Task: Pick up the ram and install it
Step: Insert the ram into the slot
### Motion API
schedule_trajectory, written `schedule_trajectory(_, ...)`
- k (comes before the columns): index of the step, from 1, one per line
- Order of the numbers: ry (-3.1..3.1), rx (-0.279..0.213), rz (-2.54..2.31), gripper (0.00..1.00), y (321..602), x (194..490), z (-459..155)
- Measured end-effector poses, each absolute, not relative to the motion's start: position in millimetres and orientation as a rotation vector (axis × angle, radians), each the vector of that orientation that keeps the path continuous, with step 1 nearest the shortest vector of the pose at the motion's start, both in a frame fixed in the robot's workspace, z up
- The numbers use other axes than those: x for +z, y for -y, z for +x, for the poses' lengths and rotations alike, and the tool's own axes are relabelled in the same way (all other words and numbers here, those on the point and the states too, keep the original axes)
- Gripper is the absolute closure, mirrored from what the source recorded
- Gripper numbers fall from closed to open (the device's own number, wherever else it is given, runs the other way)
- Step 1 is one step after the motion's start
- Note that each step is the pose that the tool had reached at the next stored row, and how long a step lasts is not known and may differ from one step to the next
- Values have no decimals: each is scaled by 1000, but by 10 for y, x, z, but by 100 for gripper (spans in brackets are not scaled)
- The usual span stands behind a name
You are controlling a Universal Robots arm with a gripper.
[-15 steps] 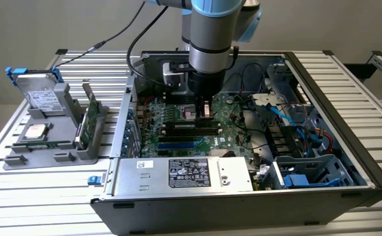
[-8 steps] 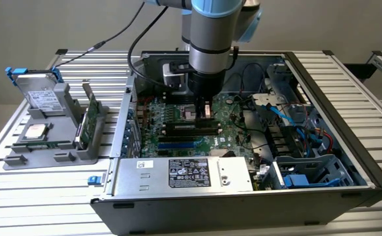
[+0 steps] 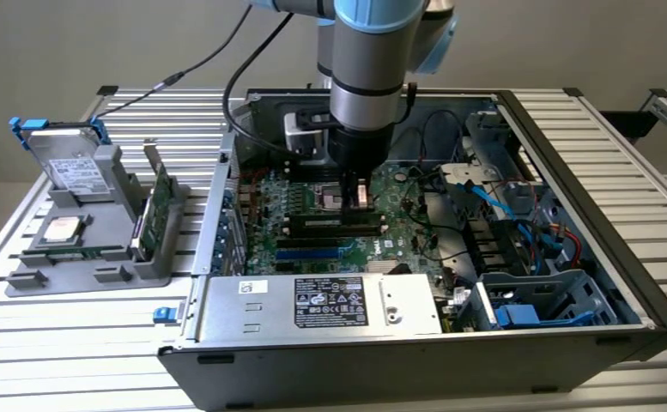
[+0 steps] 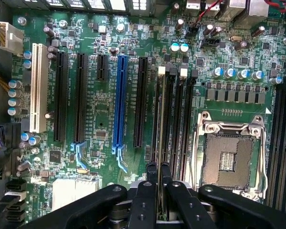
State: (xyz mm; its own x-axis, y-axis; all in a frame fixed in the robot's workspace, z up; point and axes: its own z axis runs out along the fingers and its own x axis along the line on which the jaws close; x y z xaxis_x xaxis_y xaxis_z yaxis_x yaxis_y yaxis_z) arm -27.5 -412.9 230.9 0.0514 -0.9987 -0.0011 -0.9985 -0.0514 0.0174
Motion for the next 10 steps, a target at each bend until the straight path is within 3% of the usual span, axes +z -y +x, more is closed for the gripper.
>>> schedule_trajectory(10, 2158, -20, 2266, 87, 4130, 2290, -275)
